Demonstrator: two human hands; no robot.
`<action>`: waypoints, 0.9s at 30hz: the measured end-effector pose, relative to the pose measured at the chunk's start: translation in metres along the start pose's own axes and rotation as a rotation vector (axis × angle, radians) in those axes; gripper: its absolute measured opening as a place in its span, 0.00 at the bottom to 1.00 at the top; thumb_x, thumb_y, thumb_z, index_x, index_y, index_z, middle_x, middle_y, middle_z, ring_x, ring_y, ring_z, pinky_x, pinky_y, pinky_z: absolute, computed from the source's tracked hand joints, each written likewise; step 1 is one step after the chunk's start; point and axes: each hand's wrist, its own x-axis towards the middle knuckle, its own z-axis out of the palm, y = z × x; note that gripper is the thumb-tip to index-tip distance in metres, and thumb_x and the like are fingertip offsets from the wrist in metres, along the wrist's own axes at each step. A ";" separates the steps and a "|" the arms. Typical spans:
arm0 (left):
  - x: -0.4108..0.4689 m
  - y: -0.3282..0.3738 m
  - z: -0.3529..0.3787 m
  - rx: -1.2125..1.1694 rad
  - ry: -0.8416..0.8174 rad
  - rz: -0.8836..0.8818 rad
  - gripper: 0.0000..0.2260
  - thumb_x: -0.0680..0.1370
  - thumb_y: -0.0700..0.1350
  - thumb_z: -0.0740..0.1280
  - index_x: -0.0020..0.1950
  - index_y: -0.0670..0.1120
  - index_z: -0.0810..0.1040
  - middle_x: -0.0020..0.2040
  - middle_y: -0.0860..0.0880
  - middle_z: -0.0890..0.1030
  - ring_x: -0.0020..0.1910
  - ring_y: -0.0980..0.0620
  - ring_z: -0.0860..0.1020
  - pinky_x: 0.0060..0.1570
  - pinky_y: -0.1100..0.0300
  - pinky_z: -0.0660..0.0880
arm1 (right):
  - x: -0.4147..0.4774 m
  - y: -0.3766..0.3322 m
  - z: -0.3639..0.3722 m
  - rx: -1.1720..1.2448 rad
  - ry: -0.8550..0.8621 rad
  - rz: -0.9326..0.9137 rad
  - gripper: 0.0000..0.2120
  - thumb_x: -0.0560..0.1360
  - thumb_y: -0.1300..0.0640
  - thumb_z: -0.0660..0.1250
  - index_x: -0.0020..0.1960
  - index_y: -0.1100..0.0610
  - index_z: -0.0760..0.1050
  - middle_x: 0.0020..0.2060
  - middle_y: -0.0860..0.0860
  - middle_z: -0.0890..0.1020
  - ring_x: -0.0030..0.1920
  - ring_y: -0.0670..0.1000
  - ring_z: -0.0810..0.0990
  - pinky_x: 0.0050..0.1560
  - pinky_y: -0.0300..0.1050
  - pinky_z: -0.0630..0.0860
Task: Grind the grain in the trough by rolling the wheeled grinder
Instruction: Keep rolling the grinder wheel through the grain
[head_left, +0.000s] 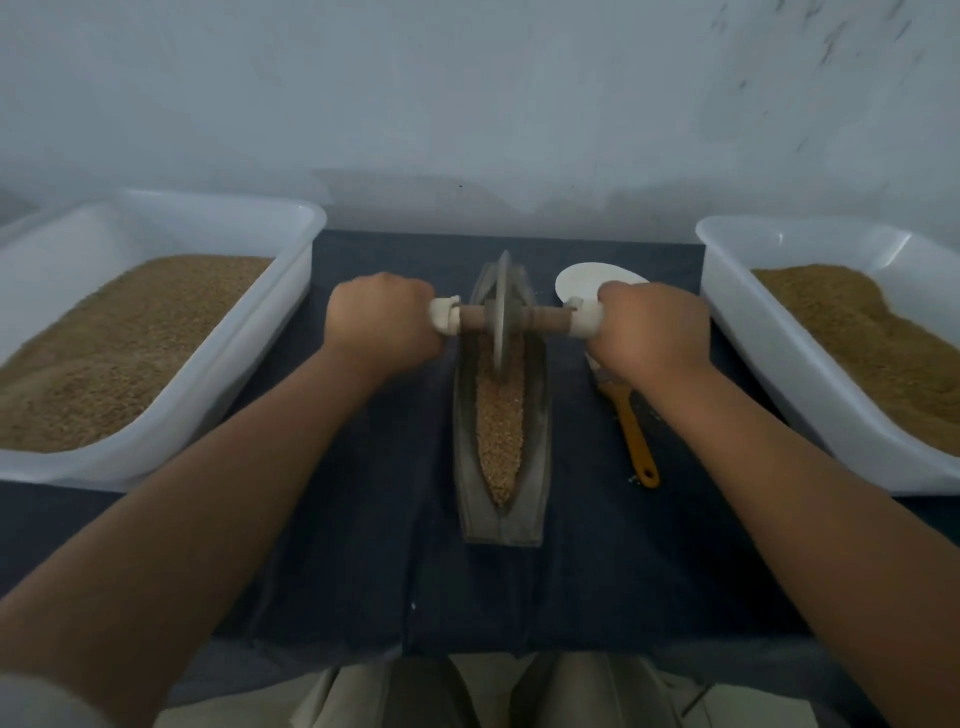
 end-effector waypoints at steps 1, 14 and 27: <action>0.004 0.002 -0.001 0.000 -0.009 -0.014 0.18 0.77 0.60 0.64 0.33 0.52 0.66 0.32 0.53 0.73 0.33 0.44 0.77 0.35 0.57 0.68 | 0.006 -0.001 -0.001 -0.001 -0.037 0.015 0.06 0.76 0.49 0.67 0.46 0.51 0.74 0.36 0.49 0.75 0.40 0.57 0.78 0.41 0.51 0.80; -0.067 -0.003 -0.005 0.007 0.101 0.047 0.20 0.72 0.53 0.75 0.32 0.51 0.65 0.27 0.55 0.66 0.23 0.48 0.67 0.30 0.63 0.59 | -0.060 0.014 -0.002 0.051 0.149 -0.178 0.13 0.70 0.40 0.69 0.38 0.48 0.72 0.28 0.44 0.70 0.30 0.54 0.75 0.28 0.42 0.68; -0.088 -0.004 -0.016 -0.033 0.147 0.086 0.18 0.71 0.51 0.76 0.33 0.51 0.67 0.28 0.52 0.70 0.24 0.46 0.69 0.30 0.61 0.59 | -0.072 0.015 -0.011 0.037 0.184 -0.207 0.12 0.70 0.44 0.75 0.38 0.47 0.72 0.28 0.42 0.69 0.28 0.51 0.71 0.26 0.41 0.68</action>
